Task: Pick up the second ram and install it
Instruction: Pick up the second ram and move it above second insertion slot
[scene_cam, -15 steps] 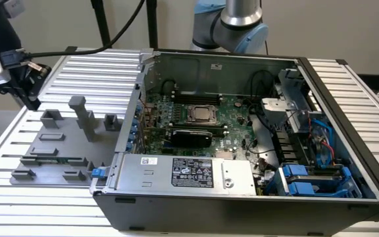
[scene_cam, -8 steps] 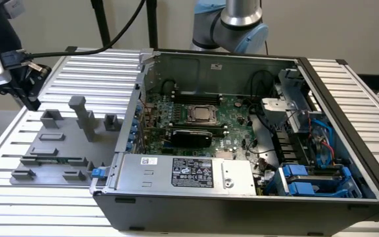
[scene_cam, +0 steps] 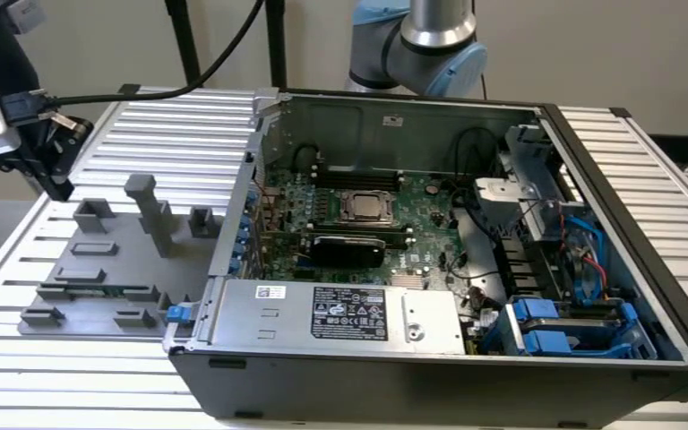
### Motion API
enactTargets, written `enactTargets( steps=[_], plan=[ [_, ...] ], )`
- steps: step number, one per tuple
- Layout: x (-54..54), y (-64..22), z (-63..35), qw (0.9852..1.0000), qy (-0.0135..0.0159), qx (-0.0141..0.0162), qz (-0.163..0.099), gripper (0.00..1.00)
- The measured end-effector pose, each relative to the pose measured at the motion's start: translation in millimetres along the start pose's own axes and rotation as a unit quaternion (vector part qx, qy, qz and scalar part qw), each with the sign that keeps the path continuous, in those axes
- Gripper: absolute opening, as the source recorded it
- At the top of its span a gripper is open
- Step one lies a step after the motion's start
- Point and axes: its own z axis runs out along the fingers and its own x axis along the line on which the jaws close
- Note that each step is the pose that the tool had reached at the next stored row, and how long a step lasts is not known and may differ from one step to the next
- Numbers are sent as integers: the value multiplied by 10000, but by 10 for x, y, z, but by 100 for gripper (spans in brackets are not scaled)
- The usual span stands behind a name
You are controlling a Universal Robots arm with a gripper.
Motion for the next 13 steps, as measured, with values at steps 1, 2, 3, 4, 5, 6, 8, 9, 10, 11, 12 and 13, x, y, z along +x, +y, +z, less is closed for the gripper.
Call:
enactTargets(
  steps=[1,2,3,4,5,6,8,9,10,11,12,13],
  plan=[
    [0,0,0,10000,0,0,0,0],
    [0,0,0,10000,0,0,0,0],
    [0,0,0,10000,0,0,-1,0],
    [1,0,1,10000,-5,0,-15,0],
    [1,0,5,10000,-3,0,-75,0],
    [1,0,7,9999,2,0,-167,0],
    [2,0,13,9994,9,-2,-344,0],
    [2,0,17,9990,14,-3,-441,0],
    [2,-1,21,9986,18,-4,-531,0],
    [2,-1,25,9981,22,-5,-620,0],
    [2,-1,29,9975,27,-6,-710,0],
    [2,-1,34,9968,31,-7,-800,0]
  ],
)
